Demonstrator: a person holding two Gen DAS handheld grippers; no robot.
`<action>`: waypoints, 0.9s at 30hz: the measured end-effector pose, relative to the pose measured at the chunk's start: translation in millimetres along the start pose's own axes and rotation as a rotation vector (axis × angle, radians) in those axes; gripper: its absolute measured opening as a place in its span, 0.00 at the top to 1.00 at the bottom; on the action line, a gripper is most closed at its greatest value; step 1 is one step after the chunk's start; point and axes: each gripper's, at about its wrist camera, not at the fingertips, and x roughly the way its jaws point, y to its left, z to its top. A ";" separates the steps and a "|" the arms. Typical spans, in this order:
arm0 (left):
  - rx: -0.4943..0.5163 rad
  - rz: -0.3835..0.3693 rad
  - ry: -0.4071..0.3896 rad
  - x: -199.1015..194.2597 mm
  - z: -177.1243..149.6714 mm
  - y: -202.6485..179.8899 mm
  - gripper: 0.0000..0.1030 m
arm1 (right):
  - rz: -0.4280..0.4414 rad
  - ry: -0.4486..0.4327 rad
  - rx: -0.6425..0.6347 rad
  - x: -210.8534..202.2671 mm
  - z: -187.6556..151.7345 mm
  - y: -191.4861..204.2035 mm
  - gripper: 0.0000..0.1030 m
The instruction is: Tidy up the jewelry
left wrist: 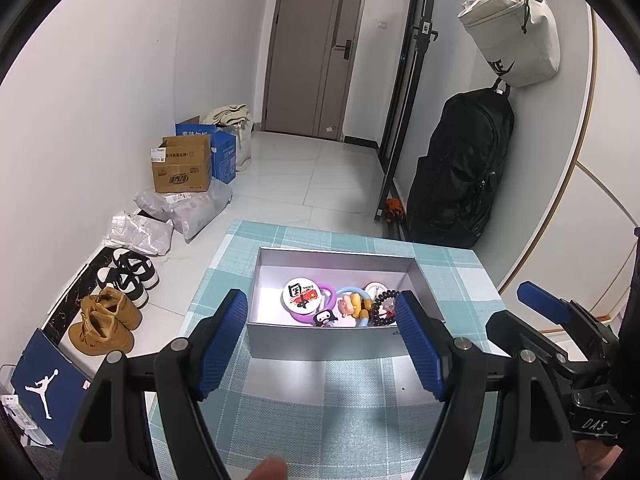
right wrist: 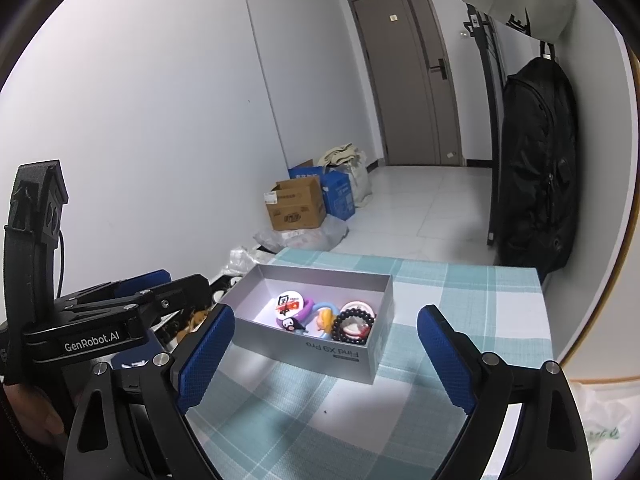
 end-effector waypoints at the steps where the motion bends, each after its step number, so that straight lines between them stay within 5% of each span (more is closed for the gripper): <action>1: 0.001 0.001 -0.001 -0.2 -0.1 -0.2 0.30 | 0.000 0.000 0.000 -0.4 -0.3 0.0 0.09; 27: 0.012 -0.011 -0.007 0.4 1.5 -3.7 0.30 | -0.006 0.008 0.001 0.4 -3.7 -0.4 0.09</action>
